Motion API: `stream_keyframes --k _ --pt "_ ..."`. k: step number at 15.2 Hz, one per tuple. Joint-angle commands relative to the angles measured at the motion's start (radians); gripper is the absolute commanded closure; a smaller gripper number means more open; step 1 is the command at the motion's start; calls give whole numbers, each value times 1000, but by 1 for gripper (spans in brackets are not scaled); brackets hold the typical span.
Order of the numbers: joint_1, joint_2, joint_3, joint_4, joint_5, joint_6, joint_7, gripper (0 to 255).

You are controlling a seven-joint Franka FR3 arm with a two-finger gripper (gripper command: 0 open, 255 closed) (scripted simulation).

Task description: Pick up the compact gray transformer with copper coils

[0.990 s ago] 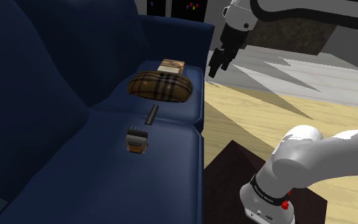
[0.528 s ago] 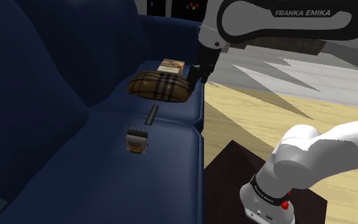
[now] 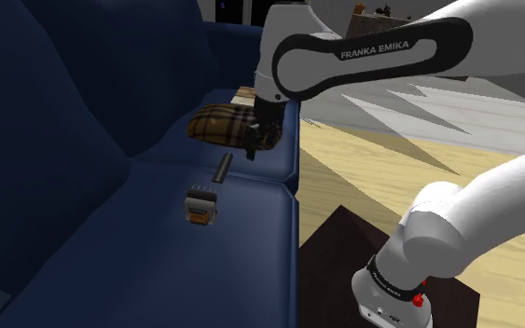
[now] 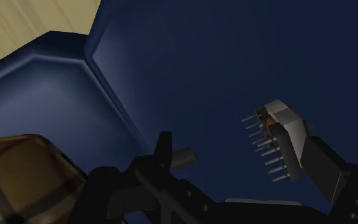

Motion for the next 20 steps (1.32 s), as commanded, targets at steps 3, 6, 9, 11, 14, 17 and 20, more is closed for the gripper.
stream_keyframes --k 3,6,9,11,14,17,20 --pt "23 123 37 22 17 79 21 0" --pt "39 220 64 49 22 131 38 0" --pt "56 319 89 85 22 178 56 0" --pt "68 388 104 114 19 207 69 0" --pt "83 469 119 153 11 236 85 0" --pt "85 493 119 137 6 275 87 0" --pt "86 519 119 123 0 314 89 0"
